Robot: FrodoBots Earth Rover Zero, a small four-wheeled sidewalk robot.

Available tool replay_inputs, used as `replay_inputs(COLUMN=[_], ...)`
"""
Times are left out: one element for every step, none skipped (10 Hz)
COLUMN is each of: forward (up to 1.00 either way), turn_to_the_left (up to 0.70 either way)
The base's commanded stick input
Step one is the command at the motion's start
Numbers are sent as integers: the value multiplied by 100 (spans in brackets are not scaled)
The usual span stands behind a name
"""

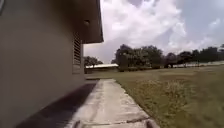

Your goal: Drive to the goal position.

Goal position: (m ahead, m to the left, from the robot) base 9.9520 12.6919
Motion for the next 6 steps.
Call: replay_inputs(forward=[85, 85, 85, 85, 85, 85], turn_to_the_left=[1, 4, 27, 27, 17, 8])
